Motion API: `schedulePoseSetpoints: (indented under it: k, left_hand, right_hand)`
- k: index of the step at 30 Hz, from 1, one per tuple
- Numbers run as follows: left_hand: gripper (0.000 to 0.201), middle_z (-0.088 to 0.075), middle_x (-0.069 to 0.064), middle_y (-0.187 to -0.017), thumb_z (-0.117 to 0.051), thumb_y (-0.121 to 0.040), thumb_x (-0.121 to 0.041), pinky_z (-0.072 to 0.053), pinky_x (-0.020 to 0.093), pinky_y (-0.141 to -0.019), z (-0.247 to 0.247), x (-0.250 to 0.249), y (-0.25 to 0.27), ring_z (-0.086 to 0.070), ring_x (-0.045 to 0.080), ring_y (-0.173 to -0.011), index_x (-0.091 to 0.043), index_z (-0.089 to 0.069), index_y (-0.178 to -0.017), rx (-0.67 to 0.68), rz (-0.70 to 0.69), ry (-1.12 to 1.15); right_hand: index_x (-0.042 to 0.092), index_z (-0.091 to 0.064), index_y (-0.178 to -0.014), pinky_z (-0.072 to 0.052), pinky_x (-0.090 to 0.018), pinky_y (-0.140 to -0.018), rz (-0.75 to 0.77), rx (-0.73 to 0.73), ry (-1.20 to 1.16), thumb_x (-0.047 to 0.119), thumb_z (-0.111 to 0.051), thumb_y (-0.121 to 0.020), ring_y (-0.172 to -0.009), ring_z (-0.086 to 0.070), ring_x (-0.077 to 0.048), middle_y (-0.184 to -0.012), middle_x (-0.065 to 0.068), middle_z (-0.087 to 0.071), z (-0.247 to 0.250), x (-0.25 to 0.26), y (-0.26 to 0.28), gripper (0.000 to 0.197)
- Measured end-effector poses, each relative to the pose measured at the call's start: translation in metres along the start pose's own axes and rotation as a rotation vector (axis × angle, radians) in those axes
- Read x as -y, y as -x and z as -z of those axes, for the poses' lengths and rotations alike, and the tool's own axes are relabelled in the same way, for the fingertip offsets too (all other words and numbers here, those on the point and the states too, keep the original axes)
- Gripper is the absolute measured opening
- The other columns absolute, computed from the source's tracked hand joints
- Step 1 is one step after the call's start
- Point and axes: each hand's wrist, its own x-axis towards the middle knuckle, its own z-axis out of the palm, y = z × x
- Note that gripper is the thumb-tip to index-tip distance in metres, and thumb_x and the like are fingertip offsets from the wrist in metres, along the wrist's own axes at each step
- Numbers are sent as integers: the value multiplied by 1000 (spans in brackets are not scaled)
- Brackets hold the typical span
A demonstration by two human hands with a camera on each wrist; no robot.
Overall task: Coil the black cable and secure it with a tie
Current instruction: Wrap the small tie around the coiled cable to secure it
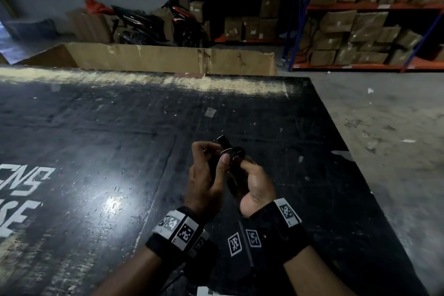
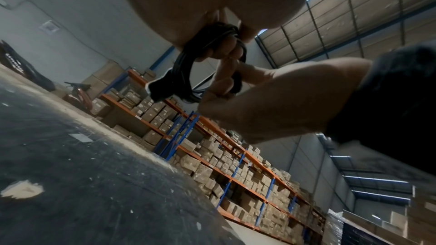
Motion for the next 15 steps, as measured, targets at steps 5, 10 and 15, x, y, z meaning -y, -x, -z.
schedulePoseSetpoints:
  k: [5,10,15]
  left_hand:
    - [44,-73,-7,-109,-54,-100,-41,-61,57,-83,0,1,-3,-75,21,-99,-19,-50,-138,14,100,43]
    - [46,-78,6,-115,-52,-100,-45,-59,62,-89,1,2,-5,-75,28,-108,-20,-63,-138,60,149,44]
    - [39,-72,9,-131,-53,-104,-28,-57,59,-99,2,-5,-6,-69,28,-122,-15,-64,-139,93,174,142]
  right_hand:
    - [5,-66,-116,-56,-28,-57,24,39,-54,8,-58,-93,-74,-71,-20,-99,-15,-70,-2,2,4,25]
    - [12,-68,-100,-54,-24,-51,47,67,-40,8,-59,-92,-67,-73,-15,-86,-7,-73,5,5,9,13]
    - [6,-66,-97,-55,-41,-81,208,65,77,-1,-66,-87,-88,-69,-29,-97,-19,-71,8,7,12,12]
